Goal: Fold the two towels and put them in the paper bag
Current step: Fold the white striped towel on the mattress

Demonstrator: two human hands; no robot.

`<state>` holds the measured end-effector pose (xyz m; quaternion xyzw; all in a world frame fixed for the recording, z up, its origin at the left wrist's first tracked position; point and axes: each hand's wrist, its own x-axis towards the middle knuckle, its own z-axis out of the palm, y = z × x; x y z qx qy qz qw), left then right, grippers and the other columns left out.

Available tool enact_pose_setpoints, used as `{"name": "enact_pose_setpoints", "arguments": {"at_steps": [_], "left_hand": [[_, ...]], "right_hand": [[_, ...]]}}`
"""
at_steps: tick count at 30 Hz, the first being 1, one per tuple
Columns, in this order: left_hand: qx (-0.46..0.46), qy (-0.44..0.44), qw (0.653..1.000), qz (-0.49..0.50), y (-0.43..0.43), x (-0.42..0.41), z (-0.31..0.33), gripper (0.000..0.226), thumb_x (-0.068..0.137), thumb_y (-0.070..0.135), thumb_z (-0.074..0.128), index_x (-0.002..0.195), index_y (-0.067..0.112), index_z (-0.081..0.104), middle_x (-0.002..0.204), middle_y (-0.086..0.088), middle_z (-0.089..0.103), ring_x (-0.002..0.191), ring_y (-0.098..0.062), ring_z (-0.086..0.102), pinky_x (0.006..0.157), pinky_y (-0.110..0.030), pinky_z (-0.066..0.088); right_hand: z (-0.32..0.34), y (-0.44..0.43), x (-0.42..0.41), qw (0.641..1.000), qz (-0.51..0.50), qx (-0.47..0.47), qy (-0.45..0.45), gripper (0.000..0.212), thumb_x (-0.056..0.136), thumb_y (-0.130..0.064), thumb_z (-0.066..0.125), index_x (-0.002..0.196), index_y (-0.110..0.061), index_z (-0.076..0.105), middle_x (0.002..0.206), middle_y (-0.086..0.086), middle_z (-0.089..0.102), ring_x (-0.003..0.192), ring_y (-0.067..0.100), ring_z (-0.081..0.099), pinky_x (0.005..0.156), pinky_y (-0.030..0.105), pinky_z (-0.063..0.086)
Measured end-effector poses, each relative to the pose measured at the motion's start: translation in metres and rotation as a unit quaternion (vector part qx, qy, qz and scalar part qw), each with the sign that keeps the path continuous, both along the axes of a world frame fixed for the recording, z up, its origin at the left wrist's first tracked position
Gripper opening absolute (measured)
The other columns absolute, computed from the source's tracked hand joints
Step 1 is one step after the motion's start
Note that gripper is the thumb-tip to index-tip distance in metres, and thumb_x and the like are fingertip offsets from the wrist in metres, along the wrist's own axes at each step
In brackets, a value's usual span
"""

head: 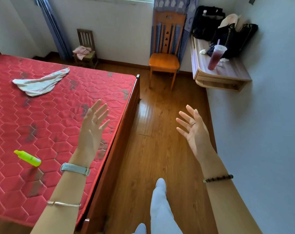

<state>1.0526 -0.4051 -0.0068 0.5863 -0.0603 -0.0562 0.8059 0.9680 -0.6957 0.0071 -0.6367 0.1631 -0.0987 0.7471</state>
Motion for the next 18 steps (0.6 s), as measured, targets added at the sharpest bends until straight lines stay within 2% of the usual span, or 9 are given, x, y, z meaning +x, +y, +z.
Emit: {"name": "enact_pose_setpoints", "arguments": {"at_steps": [7,18], "left_hand": [[0.005,0.002,1.000,0.025,-0.037,0.077,-0.008,0.051,0.103,0.047,0.028,0.147,0.028,0.046,0.147,0.001,0.054,0.135,-0.014,0.052,0.113,-0.044,0.037],[-0.008,0.007,0.997,0.076,-0.129,0.198,-0.004,0.056,0.098,0.050,0.033,0.147,0.027,0.045,0.145,0.003,0.056,0.133,-0.015,0.053,0.111,-0.043,0.039]], "right_hand": [[-0.003,-0.042,0.085,1.000,0.015,-0.003,0.005,0.110,0.045,-0.090,0.064,0.138,-0.035,0.045,0.142,-0.003,0.053,0.125,0.020,0.056,0.111,0.051,0.038],[0.008,-0.136,0.234,0.999,0.053,-0.011,0.007,0.106,0.044,-0.090,0.063,0.135,-0.039,0.047,0.142,-0.006,0.052,0.126,0.021,0.055,0.112,0.052,0.037]]}}
